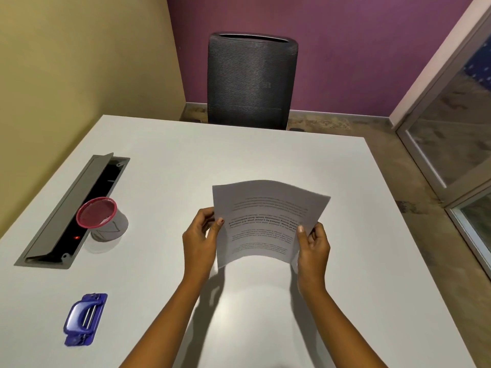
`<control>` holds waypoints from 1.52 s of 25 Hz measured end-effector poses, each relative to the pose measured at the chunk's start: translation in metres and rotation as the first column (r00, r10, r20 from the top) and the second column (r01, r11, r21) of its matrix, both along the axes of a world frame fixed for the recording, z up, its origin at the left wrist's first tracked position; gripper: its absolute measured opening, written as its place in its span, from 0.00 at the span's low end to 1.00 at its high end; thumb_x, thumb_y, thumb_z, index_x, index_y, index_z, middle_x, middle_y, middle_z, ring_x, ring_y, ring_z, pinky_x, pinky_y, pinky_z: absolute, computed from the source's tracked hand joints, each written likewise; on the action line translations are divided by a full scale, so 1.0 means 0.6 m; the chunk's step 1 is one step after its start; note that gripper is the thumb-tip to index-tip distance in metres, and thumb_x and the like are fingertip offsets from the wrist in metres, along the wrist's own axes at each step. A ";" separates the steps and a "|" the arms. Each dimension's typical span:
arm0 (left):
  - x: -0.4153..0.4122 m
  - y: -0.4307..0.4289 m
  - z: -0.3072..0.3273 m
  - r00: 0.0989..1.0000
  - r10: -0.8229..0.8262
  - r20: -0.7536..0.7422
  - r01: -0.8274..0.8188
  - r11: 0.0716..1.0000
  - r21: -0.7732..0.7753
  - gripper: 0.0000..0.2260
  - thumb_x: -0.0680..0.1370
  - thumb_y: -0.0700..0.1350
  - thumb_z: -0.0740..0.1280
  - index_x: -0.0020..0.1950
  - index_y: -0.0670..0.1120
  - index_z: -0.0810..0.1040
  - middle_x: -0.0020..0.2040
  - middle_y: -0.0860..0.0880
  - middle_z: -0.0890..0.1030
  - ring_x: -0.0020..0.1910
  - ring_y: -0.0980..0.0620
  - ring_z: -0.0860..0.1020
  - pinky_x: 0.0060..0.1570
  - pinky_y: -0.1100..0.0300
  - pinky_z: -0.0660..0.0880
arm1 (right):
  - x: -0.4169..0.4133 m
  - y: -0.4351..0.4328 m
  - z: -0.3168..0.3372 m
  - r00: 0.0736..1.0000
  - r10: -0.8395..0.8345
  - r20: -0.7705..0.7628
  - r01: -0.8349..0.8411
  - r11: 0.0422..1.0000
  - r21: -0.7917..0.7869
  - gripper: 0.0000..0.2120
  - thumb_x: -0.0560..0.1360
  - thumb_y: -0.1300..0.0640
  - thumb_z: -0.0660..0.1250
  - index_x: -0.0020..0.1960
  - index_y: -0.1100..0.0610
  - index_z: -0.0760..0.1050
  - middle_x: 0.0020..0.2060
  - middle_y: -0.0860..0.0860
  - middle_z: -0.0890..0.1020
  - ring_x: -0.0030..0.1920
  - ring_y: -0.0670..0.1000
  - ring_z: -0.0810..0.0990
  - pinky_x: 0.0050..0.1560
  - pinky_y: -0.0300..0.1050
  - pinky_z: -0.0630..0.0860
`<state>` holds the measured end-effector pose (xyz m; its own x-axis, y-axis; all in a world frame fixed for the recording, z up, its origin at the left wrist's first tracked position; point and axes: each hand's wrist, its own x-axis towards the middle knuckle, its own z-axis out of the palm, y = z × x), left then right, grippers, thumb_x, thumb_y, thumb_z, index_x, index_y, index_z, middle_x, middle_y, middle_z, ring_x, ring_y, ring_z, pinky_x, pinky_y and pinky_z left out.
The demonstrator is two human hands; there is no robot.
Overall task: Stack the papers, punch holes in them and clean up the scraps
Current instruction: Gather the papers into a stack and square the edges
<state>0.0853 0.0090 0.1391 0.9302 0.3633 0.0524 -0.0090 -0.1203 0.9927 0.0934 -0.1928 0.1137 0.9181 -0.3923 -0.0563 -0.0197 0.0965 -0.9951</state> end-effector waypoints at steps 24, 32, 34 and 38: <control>-0.011 -0.013 -0.031 0.994 0.042 -0.098 -0.032 0.994 0.101 0.06 0.79 0.39 0.64 0.47 0.47 0.78 0.41 0.53 0.83 0.39 0.57 0.79 0.36 0.69 0.72 | -0.026 -0.008 -0.019 0.985 -0.024 -0.172 0.022 1.000 -0.013 0.08 0.77 0.58 0.67 0.56 0.52 0.77 0.55 0.49 0.83 0.55 0.48 0.81 0.51 0.40 0.78; -0.005 0.010 -0.028 0.924 0.319 -0.210 -0.365 0.898 -0.244 0.12 0.79 0.35 0.64 0.63 0.42 0.77 0.56 0.44 0.83 0.51 0.50 0.82 0.54 0.60 0.78 | -0.076 -0.008 -0.040 0.875 0.020 -0.485 0.024 0.996 0.086 0.31 0.73 0.52 0.72 0.72 0.53 0.64 0.70 0.52 0.70 0.68 0.55 0.70 0.64 0.49 0.68; -0.005 0.011 -0.032 0.899 0.313 -0.305 -0.425 0.788 -0.446 0.13 0.80 0.34 0.63 0.64 0.39 0.75 0.54 0.41 0.83 0.46 0.53 0.80 0.44 0.64 0.77 | -0.081 -0.001 -0.038 0.885 0.133 -0.445 -0.007 0.962 0.273 0.29 0.73 0.54 0.72 0.71 0.55 0.67 0.67 0.51 0.74 0.65 0.52 0.74 0.68 0.47 0.68; -0.019 -0.001 -0.037 0.906 0.221 -0.360 -0.410 0.664 -0.625 0.12 0.80 0.33 0.62 0.63 0.38 0.75 0.44 0.54 0.80 0.39 0.60 0.78 0.32 0.74 0.73 | -0.070 0.015 -0.014 0.943 0.239 -0.230 -0.115 0.886 0.450 0.18 0.77 0.60 0.66 0.66 0.56 0.72 0.60 0.53 0.81 0.60 0.51 0.80 0.57 0.42 0.78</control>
